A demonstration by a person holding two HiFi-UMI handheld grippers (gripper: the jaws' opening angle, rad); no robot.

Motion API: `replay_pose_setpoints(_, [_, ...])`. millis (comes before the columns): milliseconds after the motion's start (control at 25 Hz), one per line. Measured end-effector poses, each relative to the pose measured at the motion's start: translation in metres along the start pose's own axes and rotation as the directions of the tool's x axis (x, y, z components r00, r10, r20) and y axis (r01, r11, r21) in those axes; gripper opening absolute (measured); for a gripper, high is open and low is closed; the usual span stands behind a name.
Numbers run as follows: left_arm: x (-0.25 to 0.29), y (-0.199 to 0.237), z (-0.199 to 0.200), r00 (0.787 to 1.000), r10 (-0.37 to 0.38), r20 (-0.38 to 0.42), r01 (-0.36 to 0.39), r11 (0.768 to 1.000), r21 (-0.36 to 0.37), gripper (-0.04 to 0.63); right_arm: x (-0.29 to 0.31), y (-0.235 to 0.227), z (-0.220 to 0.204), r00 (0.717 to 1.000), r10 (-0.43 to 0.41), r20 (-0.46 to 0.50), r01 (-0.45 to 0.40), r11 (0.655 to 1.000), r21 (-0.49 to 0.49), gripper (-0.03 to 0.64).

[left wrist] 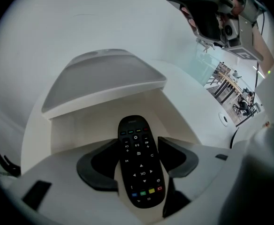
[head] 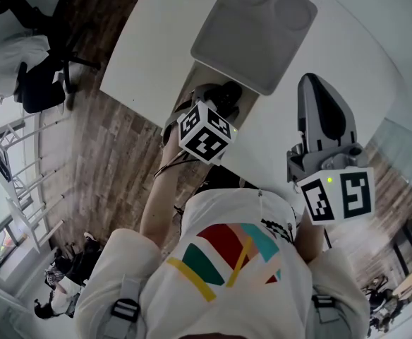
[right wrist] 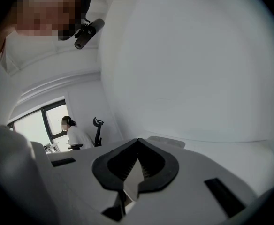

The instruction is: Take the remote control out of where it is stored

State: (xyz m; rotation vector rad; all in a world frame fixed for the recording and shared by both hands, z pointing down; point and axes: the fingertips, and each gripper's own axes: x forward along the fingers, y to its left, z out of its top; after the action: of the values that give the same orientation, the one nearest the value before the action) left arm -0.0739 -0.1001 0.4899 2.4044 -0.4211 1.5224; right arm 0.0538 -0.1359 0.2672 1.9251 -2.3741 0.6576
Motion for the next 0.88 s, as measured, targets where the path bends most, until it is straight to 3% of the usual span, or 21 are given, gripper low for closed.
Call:
replay_pose_setpoints(400, [-0.005,0.0,0.009,0.999,0.031,0.007,-0.031,0.997,-0.071,0.268,-0.009,-0.003,0.007,1.0,-0.007,0.007,0.007,1.0,-0.02,0.0])
replay_pose_setpoints(640, [-0.029,0.012,0.018,0.991,0.09,0.101,-0.077,0.989,-0.123,0.268,-0.011,0.001,0.006,1.0,-0.007,0.017,0.007,0.999,-0.033,0.0])
replay_pose_setpoints(880, [-0.075,0.021,0.03,0.964,0.154,0.217,-0.109,0.973,-0.204,0.268,-0.021,0.017,0.019,0.998,0.018,0.054,-0.015,0.998,-0.06,0.0])
